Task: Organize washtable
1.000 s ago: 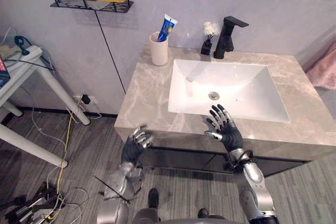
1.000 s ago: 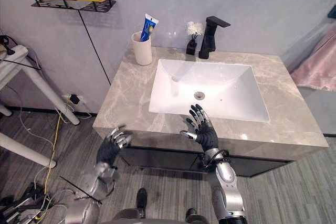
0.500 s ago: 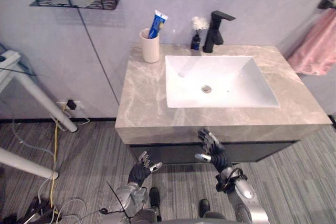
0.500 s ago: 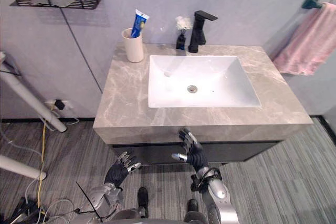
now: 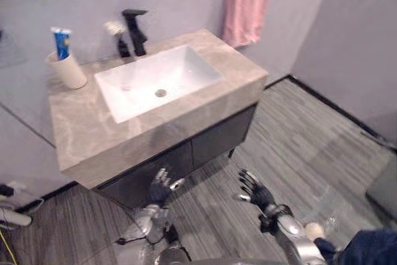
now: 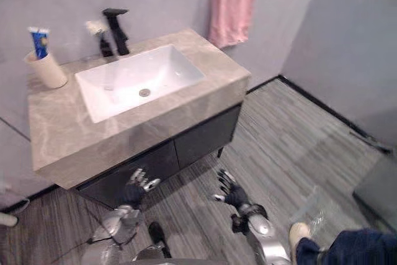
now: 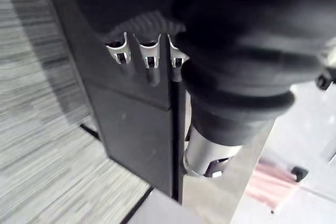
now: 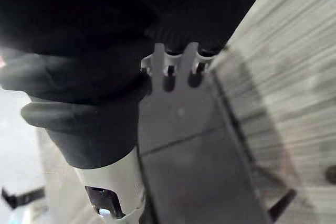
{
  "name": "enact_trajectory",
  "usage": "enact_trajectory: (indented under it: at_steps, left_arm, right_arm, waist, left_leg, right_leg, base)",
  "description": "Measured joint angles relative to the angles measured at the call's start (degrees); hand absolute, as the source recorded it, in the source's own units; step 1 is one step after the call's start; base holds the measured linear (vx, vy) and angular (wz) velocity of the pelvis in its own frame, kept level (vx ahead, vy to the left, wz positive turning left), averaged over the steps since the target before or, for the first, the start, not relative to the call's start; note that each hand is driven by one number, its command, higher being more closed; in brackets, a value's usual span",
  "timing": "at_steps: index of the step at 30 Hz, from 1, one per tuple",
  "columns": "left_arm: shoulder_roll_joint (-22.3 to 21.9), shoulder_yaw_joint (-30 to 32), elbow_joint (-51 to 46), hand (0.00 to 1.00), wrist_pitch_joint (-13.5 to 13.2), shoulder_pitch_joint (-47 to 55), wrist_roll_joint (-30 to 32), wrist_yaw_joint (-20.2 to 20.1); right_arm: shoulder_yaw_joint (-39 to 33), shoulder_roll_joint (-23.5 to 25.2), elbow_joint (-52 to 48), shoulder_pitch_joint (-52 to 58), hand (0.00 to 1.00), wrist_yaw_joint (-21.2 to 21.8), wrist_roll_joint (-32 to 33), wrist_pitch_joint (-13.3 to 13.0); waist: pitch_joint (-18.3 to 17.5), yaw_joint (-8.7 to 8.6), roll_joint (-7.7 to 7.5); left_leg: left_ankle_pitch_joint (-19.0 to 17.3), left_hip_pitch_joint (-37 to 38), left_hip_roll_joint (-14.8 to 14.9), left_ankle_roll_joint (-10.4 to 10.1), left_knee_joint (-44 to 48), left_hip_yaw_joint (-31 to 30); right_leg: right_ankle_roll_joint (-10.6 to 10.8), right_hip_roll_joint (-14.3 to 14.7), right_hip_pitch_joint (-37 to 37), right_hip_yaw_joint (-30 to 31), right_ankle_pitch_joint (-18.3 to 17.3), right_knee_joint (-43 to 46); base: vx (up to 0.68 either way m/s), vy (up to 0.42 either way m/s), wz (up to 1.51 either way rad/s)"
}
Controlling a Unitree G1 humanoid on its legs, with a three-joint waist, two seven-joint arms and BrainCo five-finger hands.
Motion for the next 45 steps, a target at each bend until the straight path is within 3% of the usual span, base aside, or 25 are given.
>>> enact_trajectory:
  at_steps: [1, 2, 3, 4, 5, 10, 12, 13, 16, 18, 21, 24, 25, 27, 30, 32, 33, 37, 39, 40, 41, 42, 43, 44, 45]
  left_arm:
    - [-0.9, -0.2, 0.0, 0.00, 0.0, 0.3, 0.0, 0.0]
    - [-0.9, -0.7, -0.1, 0.00, -0.1, 1.2, 0.0, 0.1]
    - [0.4, -0.1, -1.0, 0.00, -0.7, 1.5, 0.0, 0.2]
    - [0.5, 0.6, -1.0, 0.00, -0.8, 1.5, 0.0, 0.1]
    - [-0.6, 1.0, 0.5, 0.00, -0.3, 2.4, 0.0, 0.2]
    - [-0.9, 2.3, 1.4, 0.00, 0.2, 3.4, 0.0, 0.1]
    - [-0.5, 2.8, 2.0, 0.00, 0.2, 2.5, 0.0, -0.1]
    - [0.0, 3.3, 3.0, 0.00, 0.2, 1.7, 0.2, -0.1]
    - [1.9, 4.0, 9.2, 0.00, 0.1, -0.7, 2.6, -0.2]
    - [3.9, 8.2, 21.2, 0.00, 0.2, -3.2, 6.7, -0.2]
    - [3.6, 13.5, 34.5, 0.00, 0.1, -5.1, 10.3, 0.0]
    - [2.5, 16.3, 46.7, 0.00, -0.6, -8.2, 13.3, 1.6]
    - [2.8, 16.2, 47.9, 0.00, -0.8, -8.7, 13.7, 2.2]
    - [3.9, 16.4, 53.0, 0.00, -1.0, -10.6, 14.2, 3.8]
    - [5.4, 16.5, 57.2, 0.00, -1.5, -11.6, 14.6, 6.0]
    - [6.5, 15.0, 57.9, 0.00, -1.7, -11.7, 14.6, 6.2]
    - [6.9, 13.3, 57.9, 0.00, -1.9, -11.8, 14.7, 6.2]
    - [6.4, 9.6, 58.8, 0.00, -1.9, -12.0, 15.7, 5.9]
    - [6.4, 7.2, 58.9, 0.00, -1.9, -12.4, 16.2, 5.8]
    - [6.5, 6.0, 58.9, 0.00, -1.9, -12.6, 16.5, 5.8]
    - [6.4, 6.1, 58.8, 0.00, -2.0, -12.3, 16.6, 5.8]
    - [6.3, 6.3, 58.7, 0.00, -2.0, -12.1, 16.5, 5.8]
    - [6.7, 6.2, 59.0, 0.00, -1.9, -11.9, 16.8, 5.9]
    - [8.0, 6.5, 58.8, 0.00, -2.1, -12.1, 16.8, 5.9]
    - [7.9, 8.0, 58.8, 0.00, -2.9, -12.5, 16.8, 6.0]
  right_arm:
    - [-0.2, -0.8, 0.6, 1.0, 0.00, 0.0, 0.0, 0.3]
    - [-0.4, -0.9, 2.7, 2.3, 0.00, -0.1, 0.0, 0.5]
    - [-0.3, 0.9, 3.8, 2.3, 0.00, -0.1, 0.0, 0.4]
    - [0.1, 1.3, 3.7, 2.2, 0.00, -0.1, 0.0, 0.2]
    - [0.3, 0.8, 5.2, 1.3, 0.00, -0.1, 0.1, 0.3]
    - [0.3, 3.7, 8.7, 1.5, 0.00, -0.1, 1.2, 0.1]
    - [-1.9, 5.3, 11.7, 1.5, 0.00, -0.4, 1.1, -0.1]
    - [-4.5, 6.5, 14.9, 0.8, 0.00, -0.6, 1.1, -0.3]
    - [-8.1, 7.4, 20.2, -0.7, 0.00, -2.0, -0.1, -1.4]
    - [-11.3, 7.4, 27.9, -4.1, 0.00, -3.0, -1.9, -1.8]
    - [-14.7, 6.4, 37.0, -7.8, 0.00, -4.6, -3.8, -2.2]
    - [-14.3, 5.2, 43.9, -9.7, 0.00, -6.7, -4.5, -2.2]
    - [-14.0, 5.3, 44.3, -9.9, 0.00, -6.6, -4.5, -2.1]
    - [-12.0, 5.7, 46.6, -10.8, 0.00, -6.4, -4.5, -2.4]
    - [-12.4, 5.8, 49.0, -12.0, 0.00, -6.6, -4.5, -2.5]
    - [-14.9, 6.7, 49.5, -11.1, 0.00, -6.6, -4.2, -2.5]
    - [-16.9, 7.1, 49.5, -10.6, 0.00, -6.6, -3.7, -2.4]
    - [-20.2, 7.5, 49.1, -9.6, 0.00, -6.5, -2.7, -2.4]
    - [-20.3, 7.3, 48.8, -8.6, 0.00, -6.5, -2.8, -2.1]
    - [-20.4, 7.2, 48.5, -8.2, 0.00, -6.5, -2.8, -1.9]
    - [-20.2, 6.5, 48.5, -8.1, 0.00, -6.5, -2.8, -1.8]
    - [-19.5, 6.3, 48.6, -8.1, 0.00, -6.6, -2.9, -1.8]
    - [-18.2, 6.2, 48.4, -7.7, 0.00, -6.7, -3.1, -2.2]
    - [-15.3, 7.1, 48.4, -7.5, 0.00, -6.8, -3.5, -3.0]
    - [-15.4, 7.3, 48.7, -8.0, 0.00, -6.7, -4.1, -3.0]
  waist:
    - [0.4, 0.13, 0.71]
    - [0.8, 0.37, 0.57]
    - [1.3, 1.14, -2.67]
    - [1.6, 2.06, -3.52]
    - [2.1, 1.91, -0.46]
    - [3.1, 1.52, -0.63]
    - [3.4, 0.76, -1.17]
    - [3.6, 0.76, -1.44]
    - [3.6, 0.26, -1.71]
    - [3.3, 0.07, -2.23]
    - [3.2, -1.59, -2.31]
    - [3.5, -1.39, -2.11]
    - [3.6, -1.54, -2.07]
    - [4.0, -1.86, -2.03]
    - [3.7, -4.15, -2.71]
    - [2.8, -5.35, -4.86]
    - [2.2, -6.22, -6.11]
    - [1.6, -9.44, -6.40]
    - [1.4, -9.89, -6.37]
    - [1.2, -10.66, -5.54]
    - [1.2, -10.64, -5.36]
    - [1.5, -10.58, -4.82]
    - [1.5, -10.81, -5.83]
    - [2.1, -10.05, -9.32]
    - [2.4, -7.78, -8.01]
  left_leg:
    - [-1.1, 1.0, 0.5, -1.5, 0.2, -1.5]
    - [-6.1, 2.3, 0.7, -10.0, 0.8, -5.8]
    - [-7.3, 1.8, -0.5, -11.4, 7.0, -11.1]
    - [-7.3, 1.2, -1.0, -11.4, 11.0, -13.9]
    - [-6.8, 1.1, 0.9, -11.0, 12.2, -19.5]
    - [-11.3, -0.2, 2.6, -13.2, 17.2, -30.4]
    - [-13.2, -0.1, 2.1, -13.6, 18.9, -30.4]
    - [-16.8, -0.2, 1.3, -13.9, 21.2, -31.7]
    - [-24.9, 0.3, -3.9, -12.5, 25.1, -37.1]
    - [-30.1, 1.5, -8.7, -8.8, 27.3, -40.7]
    - [-32.8, 2.2, -12.2, -4.8, 29.2, -43.1]
    - [-36.5, 3.6, -16.7, -0.2, 31.8, -46.7]
    - [-37.5, 4.4, -17.3, -0.3, 31.7, -46.6]
    - [-37.3, 6.4, -16.0, 1.0, 30.2, -37.9]
    - [-34.8, 10.5, -15.4, 1.1, 24.7, -29.6]
    - [-33.7, 12.9, -17.6, 1.5, 21.1, -26.8]
    - [-33.4, 13.6, -18.5, 1.5, 19.7, -25.2]
    - [-33.0, 15.5, -19.7, 0.8, 15.6, -25.0]
    - [-33.0, 16.1, -19.5, 0.8, 14.5, -24.2]
    - [-32.6, 16.5, -18.9, 1.3, 13.9, -22.7]
    - [-32.1, 18.3, -17.9, 1.4, 13.2, -19.6]
    - [-32.0, 19.2, -17.5, 1.1, 13.3, -17.8]
    - [-31.4, 19.2, -17.5, 0.3, 17.0, -16.0]
    - [-30.9, 15.1, -19.3, 2.1, 26.2, -16.4]
    - [-30.6, 15.3, -20.1, 5.6, 15.0, -18.2]
  right_leg:
    - [-0.3, 0.7, 0.6, 0.8, -0.1, 0.1]
    - [-2.7, 1.4, 1.0, 2.1, -0.5, 0.3]
    - [-5.9, -0.6, -0.4, 5.3, -5.5, 0.9]
    - [-2.5, -0.5, -0.9, 7.1, -9.1, 0.9]
    - [-1.8, 2.7, -1.8, 9.4, -9.9, 1.3]
    - [-4.3, 8.5, -6.3, 18.4, -8.6, 1.0]
    - [-4.9, 8.4, -7.2, 21.4, -8.1, 1.0]
    - [-4.4, 8.4, -8.5, 25.4, -7.2, 1.2]
    - [-4.2, 8.1, -12.7, 33.3, -5.5, 2.2]
    - [-4.8, 8.2, -17.2, 41.6, -2.8, 3.0]
    - [-4.3, 8.3, -21.3, 49.3, -0.4, 2.8]
    - [-4.3, 8.6, -24.1, 55.6, 3.3, 2.8]
    - [-4.6, 8.8, -24.5, 56.3, 3.9, 2.5]
    - [-6.4, 9.3, -25.0, 57.4, 13.0, -2.6]
    - [-7.1, 12.7, -26.5, 49.9, 6.5, 6.8]
    - [-6.0, 10.1, -24.8, 50.0, 6.1, 2.2]
    - [-3.4, 9.1, -24.8, 50.9, 5.6, 0.6]
    - [-4.1, 9.7, -25.5, 51.8, 5.8, -0.5]
    - [-6.5, 10.4, -26.0, 51.2, 6.1, -1.8]
    - [-11.1, 10.6, -26.7, 47.0, 5.9, -2.2]
    - [-18.9, 11.1, -28.3, 39.5, 6.8, -0.2]
    - [-19.4, 12.0, -29.2, 36.2, 9.2, 1.9]
    - [-20.1, 12.9, -29.4, 31.0, 11.4, 3.8]
    - [-20.7, 12.1, -28.5, 30.6, 17.3, 1.7]
    - [-13.9, 12.8, -25.6, 28.4, 21.4, -2.8]
  base:
    - [-0.32, -0.155, -0.62]
    - [-0.21, -0.132, -1.01]
    - [-0.16, -0.173, -1.25]
    - [-0.09, -0.157, -1.43]
    - [-0.12, -0.134, -1.25]
    - [-0.06, -0.073, -0.89]
    - [0.01, 0.007, -0.66]
    - [0.02, 0.055, -0.86]
    - [0.03, 0.102, -1.42]
    - [0.07, 0.197, -1.89]
    - [0.07, 0.174, -1.59]
    - [-0.04, 0.214, -1.77]
    - [-0.10, 0.182, -1.72]
    - [-0.13, 0.167, -1.95]
    - [-0.02, 0.115, -1.53]
    - [-0.03, 0.039, -0.84]
    - [-0.03, -0.007, -0.65]
    - [0.05, 0.010, -0.40]
    - [0.08, 0.037, -0.54]
    - [0.13, 0.062, -1.08]
    - [0.15, 0.077, -1.39]
    - [0.18, 0.072, -1.71]
    - [0.12, 0.024, -2.05]
    - [0.02, -0.018, -2.93]
    - [-0.06, -0.032, -2.75]
